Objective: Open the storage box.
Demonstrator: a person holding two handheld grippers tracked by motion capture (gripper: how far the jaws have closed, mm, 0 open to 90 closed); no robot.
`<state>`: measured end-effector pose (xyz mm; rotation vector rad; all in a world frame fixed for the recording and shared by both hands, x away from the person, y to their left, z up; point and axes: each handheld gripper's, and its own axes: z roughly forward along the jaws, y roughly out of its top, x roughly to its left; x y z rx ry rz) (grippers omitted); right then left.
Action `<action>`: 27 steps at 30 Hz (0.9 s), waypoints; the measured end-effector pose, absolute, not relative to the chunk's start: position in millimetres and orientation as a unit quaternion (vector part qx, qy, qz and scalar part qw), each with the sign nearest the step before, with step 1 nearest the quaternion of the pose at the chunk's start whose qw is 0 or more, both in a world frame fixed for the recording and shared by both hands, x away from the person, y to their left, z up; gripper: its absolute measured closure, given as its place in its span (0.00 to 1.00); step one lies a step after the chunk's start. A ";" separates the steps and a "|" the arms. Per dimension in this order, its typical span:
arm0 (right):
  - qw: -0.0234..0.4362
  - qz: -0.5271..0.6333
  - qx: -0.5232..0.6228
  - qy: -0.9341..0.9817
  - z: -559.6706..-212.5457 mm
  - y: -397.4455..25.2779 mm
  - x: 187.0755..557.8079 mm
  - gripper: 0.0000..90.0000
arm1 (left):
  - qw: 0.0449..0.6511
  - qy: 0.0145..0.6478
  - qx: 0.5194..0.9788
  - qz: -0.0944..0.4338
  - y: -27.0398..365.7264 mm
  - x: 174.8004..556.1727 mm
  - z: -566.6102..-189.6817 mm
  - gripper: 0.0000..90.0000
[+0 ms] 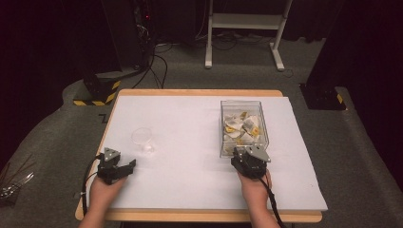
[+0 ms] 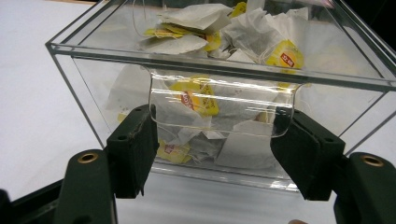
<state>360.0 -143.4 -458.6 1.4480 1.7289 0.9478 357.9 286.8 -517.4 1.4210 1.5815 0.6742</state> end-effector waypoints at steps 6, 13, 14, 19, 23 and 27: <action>0.341 0.368 0.554 0.664 -459.4 -144.2 353.9 0.36 | 0.440 0.637 0.572 0.271 286.8 358.0 -517.4 0.33; 0.340 0.371 0.553 0.664 -459.8 -145.3 346.2 0.36 | 0.440 0.637 0.572 0.272 286.8 357.9 -517.4 0.33; 0.340 0.372 0.552 0.665 -459.9 -145.6 344.9 0.36 | 0.440 0.637 0.572 0.271 286.7 358.0 -517.5 0.33; 0.340 0.373 0.552 0.664 -460.2 -145.8 339.5 0.36 | 0.440 0.637 0.572 0.272 286.7 358.0 -517.4 0.33; 0.340 0.373 0.551 0.664 -460.4 -146.1 335.1 0.36 | 0.438 0.636 0.574 0.272 286.8 357.7 -517.4 0.33; 0.341 0.375 0.551 0.663 -460.9 -146.0 330.4 0.36 | 0.439 0.637 0.572 0.273 286.5 357.8 -517.5 0.33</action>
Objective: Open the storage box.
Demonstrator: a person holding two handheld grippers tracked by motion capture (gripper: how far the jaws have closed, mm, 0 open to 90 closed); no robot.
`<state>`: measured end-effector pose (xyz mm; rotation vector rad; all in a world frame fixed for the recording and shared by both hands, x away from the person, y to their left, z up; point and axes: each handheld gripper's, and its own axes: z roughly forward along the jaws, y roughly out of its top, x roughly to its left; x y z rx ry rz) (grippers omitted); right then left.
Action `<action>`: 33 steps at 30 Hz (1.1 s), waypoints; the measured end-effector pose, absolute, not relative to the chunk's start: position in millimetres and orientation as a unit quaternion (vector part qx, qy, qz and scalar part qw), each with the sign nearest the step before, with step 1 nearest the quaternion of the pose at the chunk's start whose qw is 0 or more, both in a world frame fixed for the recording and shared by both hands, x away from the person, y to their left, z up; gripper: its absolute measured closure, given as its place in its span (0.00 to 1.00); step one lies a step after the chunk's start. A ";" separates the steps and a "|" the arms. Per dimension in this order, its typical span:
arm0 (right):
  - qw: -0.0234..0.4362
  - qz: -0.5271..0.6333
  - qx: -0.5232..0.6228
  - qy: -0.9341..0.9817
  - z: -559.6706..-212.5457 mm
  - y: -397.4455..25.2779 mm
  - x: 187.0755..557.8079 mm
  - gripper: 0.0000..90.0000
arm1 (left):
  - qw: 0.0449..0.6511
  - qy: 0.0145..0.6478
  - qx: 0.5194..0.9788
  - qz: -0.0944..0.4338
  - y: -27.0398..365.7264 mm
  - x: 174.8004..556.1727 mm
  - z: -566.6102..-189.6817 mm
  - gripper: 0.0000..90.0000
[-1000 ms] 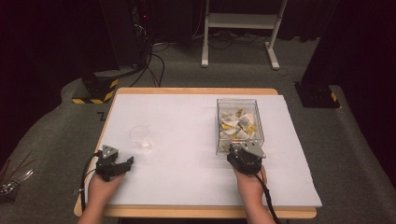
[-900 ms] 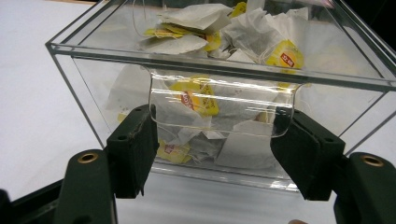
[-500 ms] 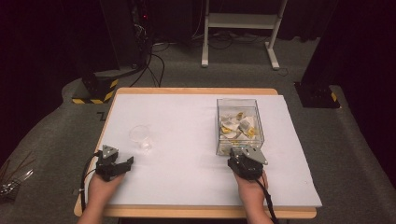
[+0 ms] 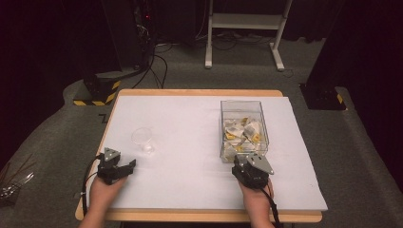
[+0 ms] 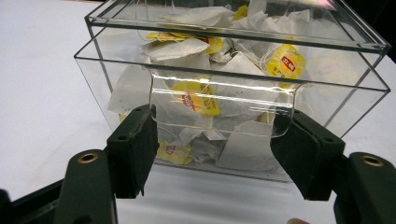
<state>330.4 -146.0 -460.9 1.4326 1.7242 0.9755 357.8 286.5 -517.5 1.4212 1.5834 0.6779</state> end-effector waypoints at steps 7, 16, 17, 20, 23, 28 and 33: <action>0.340 0.375 0.550 0.664 -460.7 -145.9 323.8 0.36 | 0.439 0.637 0.572 0.272 286.6 357.9 -517.4 0.33; 0.340 0.376 0.550 0.664 -460.7 -145.7 317.6 0.36 | 0.440 0.637 0.572 0.272 286.6 358.0 -517.5 0.33; 0.340 0.375 0.550 0.664 -460.7 -145.7 317.0 0.36 | 0.439 0.637 0.572 0.272 286.6 358.0 -517.5 0.33; 0.340 0.375 0.550 0.665 -460.8 -145.8 314.7 0.36 | 0.438 0.636 0.574 0.271 286.9 357.7 -517.4 0.33; 0.340 0.376 0.548 0.666 -460.8 -146.2 312.7 0.36 | 0.438 0.636 0.574 0.271 286.9 357.7 -517.4 0.33; 0.338 0.376 0.548 0.666 -460.7 -146.9 311.1 0.36 | 0.439 0.637 0.572 0.272 286.6 357.9 -517.4 0.33; 0.332 0.380 0.545 0.670 -460.4 -148.9 311.3 0.34 | 0.438 0.636 0.574 0.272 286.8 357.7 -517.4 0.33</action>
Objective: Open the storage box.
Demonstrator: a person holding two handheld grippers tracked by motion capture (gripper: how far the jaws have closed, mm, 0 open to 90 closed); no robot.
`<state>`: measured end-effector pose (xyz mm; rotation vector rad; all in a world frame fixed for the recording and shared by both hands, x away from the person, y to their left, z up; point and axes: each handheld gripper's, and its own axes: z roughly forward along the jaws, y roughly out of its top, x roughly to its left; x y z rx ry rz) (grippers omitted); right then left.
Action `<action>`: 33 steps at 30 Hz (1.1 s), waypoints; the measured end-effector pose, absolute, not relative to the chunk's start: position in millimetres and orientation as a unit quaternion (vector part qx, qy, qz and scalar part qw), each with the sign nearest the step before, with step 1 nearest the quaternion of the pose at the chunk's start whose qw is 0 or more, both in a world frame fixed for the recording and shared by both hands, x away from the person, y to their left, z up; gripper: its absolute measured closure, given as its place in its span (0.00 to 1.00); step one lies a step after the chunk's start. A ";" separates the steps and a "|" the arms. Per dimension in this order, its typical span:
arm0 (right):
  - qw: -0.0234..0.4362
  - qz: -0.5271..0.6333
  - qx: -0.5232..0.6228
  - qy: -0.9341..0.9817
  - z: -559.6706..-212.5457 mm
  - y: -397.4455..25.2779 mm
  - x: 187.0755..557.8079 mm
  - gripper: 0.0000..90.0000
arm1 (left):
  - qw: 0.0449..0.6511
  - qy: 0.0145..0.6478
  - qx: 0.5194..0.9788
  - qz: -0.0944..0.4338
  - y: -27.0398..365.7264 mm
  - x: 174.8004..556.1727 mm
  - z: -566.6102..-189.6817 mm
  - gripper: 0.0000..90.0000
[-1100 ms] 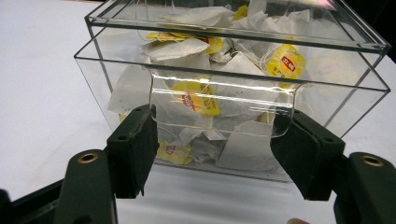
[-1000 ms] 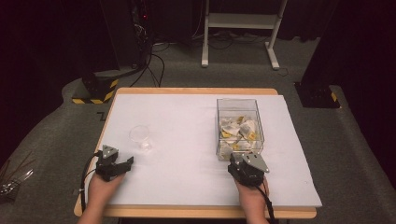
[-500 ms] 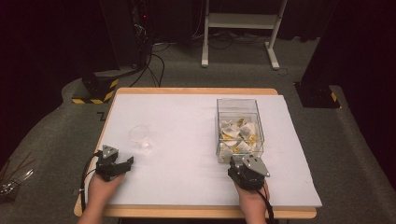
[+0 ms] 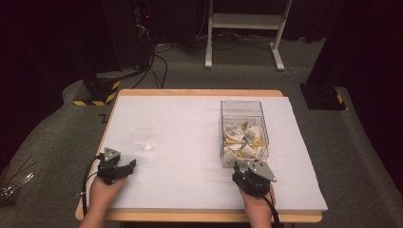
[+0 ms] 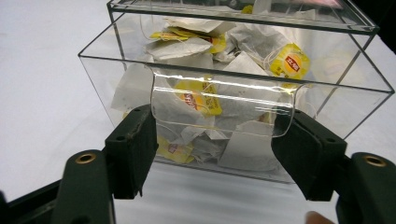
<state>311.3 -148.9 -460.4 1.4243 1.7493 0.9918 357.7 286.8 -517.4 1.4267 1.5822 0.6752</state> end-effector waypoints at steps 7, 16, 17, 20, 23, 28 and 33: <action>0.315 0.389 0.545 0.672 -458.3 -157.4 309.5 0.28 | 0.438 0.636 0.574 0.272 286.9 357.7 -517.4 0.33; 0.309 0.409 0.534 0.673 -452.0 -167.0 298.1 0.38 | 0.439 0.637 0.572 0.272 286.6 357.9 -517.5 0.33; 0.309 0.411 0.532 0.673 -450.9 -168.2 297.1 0.40 | 0.439 0.637 0.572 0.272 286.5 357.9 -517.5 0.33; 0.311 0.423 0.525 0.670 -445.4 -173.7 294.0 0.47 | 0.439 0.637 0.572 0.272 286.5 357.9 -517.5 0.33; 0.317 0.430 0.519 0.667 -440.4 -178.9 293.8 0.51 | 0.438 0.636 0.574 0.272 286.8 357.7 -517.4 0.33; 0.322 0.439 0.521 0.657 -433.4 -189.4 299.6 0.55 | 0.439 0.637 0.573 0.272 286.7 357.8 -517.4 0.33; 0.326 0.447 0.523 0.648 -426.0 -198.9 309.7 0.58 | 0.438 0.636 0.574 0.271 286.9 357.7 -517.4 0.33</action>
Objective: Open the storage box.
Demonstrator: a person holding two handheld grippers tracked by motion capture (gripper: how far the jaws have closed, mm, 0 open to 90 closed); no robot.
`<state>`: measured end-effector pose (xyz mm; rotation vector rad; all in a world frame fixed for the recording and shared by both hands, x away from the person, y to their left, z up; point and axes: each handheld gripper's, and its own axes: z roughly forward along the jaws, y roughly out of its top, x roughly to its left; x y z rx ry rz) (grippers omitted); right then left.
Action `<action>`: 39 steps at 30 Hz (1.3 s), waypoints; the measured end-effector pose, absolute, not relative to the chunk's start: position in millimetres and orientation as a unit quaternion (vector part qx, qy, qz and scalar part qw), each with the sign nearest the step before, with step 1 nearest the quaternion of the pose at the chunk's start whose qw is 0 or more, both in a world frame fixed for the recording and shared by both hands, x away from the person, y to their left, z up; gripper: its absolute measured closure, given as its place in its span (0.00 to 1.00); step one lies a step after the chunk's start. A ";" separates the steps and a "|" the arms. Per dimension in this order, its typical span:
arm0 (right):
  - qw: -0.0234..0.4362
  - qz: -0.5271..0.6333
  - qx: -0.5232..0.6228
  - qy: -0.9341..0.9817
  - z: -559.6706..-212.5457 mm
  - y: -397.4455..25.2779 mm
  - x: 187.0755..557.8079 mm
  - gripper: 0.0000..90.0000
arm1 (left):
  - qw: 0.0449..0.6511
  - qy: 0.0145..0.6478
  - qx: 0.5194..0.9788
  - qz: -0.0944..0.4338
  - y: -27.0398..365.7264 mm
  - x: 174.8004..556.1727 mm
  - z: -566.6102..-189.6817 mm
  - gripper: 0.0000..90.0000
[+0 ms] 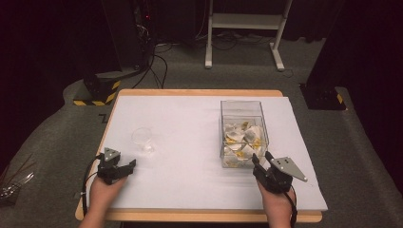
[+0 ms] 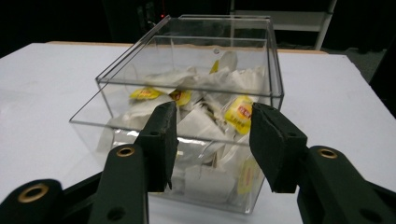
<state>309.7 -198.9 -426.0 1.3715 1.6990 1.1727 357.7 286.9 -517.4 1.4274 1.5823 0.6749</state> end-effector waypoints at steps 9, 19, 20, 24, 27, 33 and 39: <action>0.343 0.435 0.534 0.638 -422.6 -209.1 334.7 0.61 | 0.438 0.636 0.574 0.271 286.9 357.7 -517.4 0.33; 0.349 0.417 0.546 0.637 -434.5 -211.0 349.3 0.68 | 0.440 0.637 0.572 0.272 286.7 358.0 -517.5 0.33; 0.349 0.416 0.547 0.637 -435.4 -210.8 349.5 0.68 | 0.440 0.637 0.572 0.272 286.7 358.0 -517.5 0.33; 0.351 0.411 0.551 0.636 -439.0 -211.1 351.1 0.70 | 0.440 0.637 0.572 0.272 286.8 358.0 -517.5 0.33; 0.348 0.410 0.556 0.634 -441.1 -212.1 353.1 0.71 | 0.440 0.637 0.572 0.272 286.7 358.0 -517.5 0.33; 0.346 0.408 0.560 0.632 -445.0 -211.7 354.7 0.73 | 0.440 0.637 0.572 0.272 286.7 357.9 -517.5 0.33; 0.343 0.410 0.564 0.629 -445.2 -213.5 353.6 0.76 | 0.440 0.637 0.571 0.272 286.6 357.9 -517.5 0.33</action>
